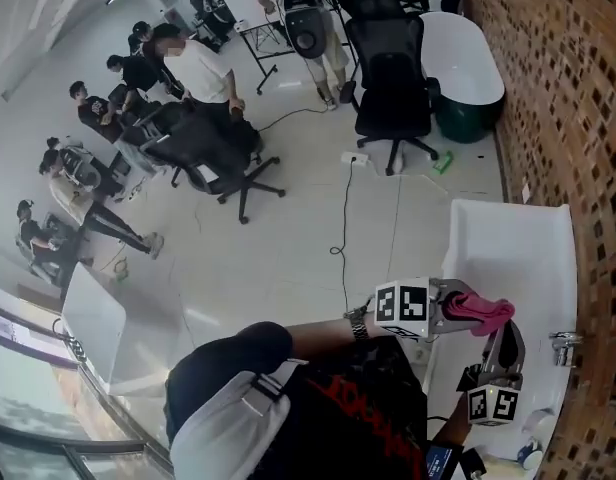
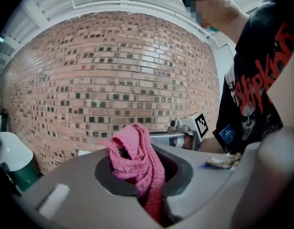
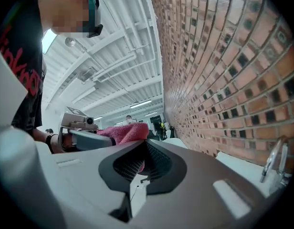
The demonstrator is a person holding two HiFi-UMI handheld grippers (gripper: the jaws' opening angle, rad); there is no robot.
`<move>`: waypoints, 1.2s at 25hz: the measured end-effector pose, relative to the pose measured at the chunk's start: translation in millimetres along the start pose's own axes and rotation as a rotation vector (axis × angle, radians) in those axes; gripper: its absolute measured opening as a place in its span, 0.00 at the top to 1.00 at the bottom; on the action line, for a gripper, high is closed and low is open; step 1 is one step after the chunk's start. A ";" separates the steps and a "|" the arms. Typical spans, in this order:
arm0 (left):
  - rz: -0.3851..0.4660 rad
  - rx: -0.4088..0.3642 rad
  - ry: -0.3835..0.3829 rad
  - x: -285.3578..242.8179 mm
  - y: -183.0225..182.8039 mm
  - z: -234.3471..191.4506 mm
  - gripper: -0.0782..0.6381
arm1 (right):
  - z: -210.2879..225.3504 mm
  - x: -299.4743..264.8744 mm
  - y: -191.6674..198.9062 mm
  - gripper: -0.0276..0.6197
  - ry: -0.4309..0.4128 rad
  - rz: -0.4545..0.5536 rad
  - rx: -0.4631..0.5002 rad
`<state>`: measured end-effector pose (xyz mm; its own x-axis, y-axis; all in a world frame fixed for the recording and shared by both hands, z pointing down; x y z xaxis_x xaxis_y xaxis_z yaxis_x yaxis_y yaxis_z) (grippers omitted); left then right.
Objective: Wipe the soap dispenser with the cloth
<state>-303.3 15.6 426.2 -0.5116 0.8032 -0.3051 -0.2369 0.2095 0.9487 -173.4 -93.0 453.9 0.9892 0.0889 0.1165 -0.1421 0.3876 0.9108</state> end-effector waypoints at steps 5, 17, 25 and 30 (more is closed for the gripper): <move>0.004 -0.042 0.072 -36.8 -6.7 37.6 0.82 | 8.5 56.2 0.8 0.96 0.048 0.047 0.009; 0.082 -0.141 0.644 -161.6 -50.6 122.6 0.82 | -12.3 246.0 0.4 0.96 0.661 0.213 0.090; 0.098 -0.176 1.113 -245.2 -34.5 220.3 0.82 | -83.5 373.1 67.9 0.96 1.276 0.291 0.032; 0.096 -0.153 1.248 -233.0 -30.1 248.6 0.82 | -132.4 379.6 81.0 0.96 1.449 0.307 0.027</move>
<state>28.4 -39.3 489.3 -0.9423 -0.2789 -0.1854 -0.2058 0.0456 0.9775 185.9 93.6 519.5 0.0219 0.9849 -0.1717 -0.3173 0.1697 0.9330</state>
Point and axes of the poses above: the fingertips, and each gripper's own axes: x backward along the fingers, z to its right, y out of its underside, the point moved 9 cm from there along x, backward along the fingers, and after that the axes turned 7 degrees about -x, right-handed, at the moved point
